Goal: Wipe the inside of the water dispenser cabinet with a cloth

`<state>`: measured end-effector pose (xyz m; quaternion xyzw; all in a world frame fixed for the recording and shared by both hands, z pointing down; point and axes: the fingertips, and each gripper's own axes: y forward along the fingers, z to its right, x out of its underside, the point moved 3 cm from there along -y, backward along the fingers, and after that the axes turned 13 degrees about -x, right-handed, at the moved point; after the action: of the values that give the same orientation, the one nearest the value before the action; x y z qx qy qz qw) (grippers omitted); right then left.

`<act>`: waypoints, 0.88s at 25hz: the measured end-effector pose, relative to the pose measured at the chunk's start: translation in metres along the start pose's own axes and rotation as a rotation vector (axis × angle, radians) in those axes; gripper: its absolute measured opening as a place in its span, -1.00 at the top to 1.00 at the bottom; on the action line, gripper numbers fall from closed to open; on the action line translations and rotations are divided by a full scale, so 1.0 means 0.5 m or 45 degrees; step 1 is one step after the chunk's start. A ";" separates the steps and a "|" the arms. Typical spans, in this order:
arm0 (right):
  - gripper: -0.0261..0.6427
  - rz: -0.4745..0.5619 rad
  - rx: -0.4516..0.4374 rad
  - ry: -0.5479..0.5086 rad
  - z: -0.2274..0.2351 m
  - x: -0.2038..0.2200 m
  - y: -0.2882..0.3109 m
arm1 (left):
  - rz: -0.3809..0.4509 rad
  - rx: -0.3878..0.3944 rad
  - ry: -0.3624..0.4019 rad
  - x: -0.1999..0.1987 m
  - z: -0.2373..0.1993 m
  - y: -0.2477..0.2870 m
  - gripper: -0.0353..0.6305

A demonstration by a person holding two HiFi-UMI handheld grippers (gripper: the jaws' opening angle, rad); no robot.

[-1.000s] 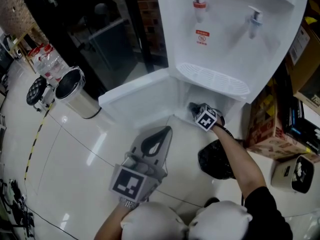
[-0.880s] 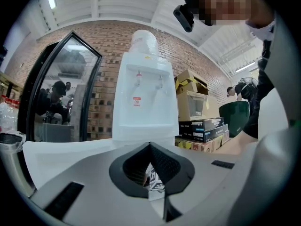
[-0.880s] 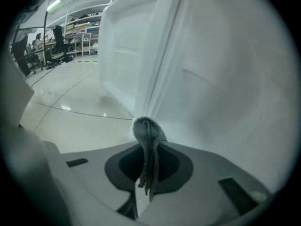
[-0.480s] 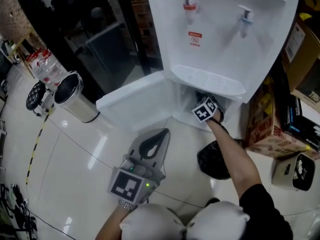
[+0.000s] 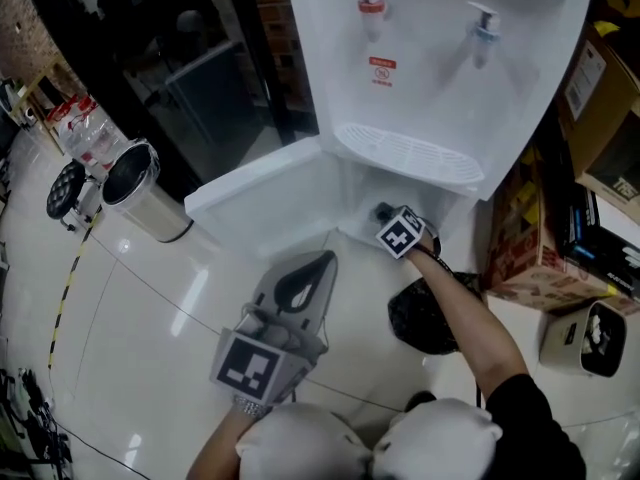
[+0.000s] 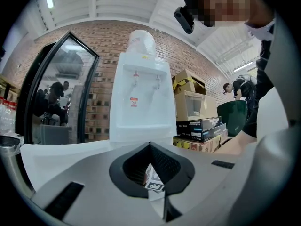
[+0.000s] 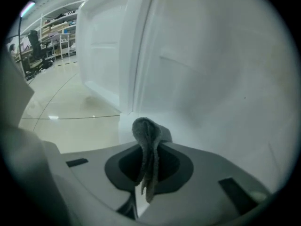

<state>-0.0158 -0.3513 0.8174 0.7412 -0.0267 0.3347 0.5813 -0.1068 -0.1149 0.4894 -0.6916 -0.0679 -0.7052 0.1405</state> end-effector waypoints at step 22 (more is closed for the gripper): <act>0.85 0.139 0.001 0.042 0.001 -0.050 -0.013 | 0.001 0.002 0.001 -0.007 0.006 0.001 0.89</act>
<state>-0.0322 -0.3585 0.7985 0.7333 -0.0575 0.3781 0.5621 -0.1036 -0.1141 0.4861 -0.6912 -0.0681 -0.7053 0.1415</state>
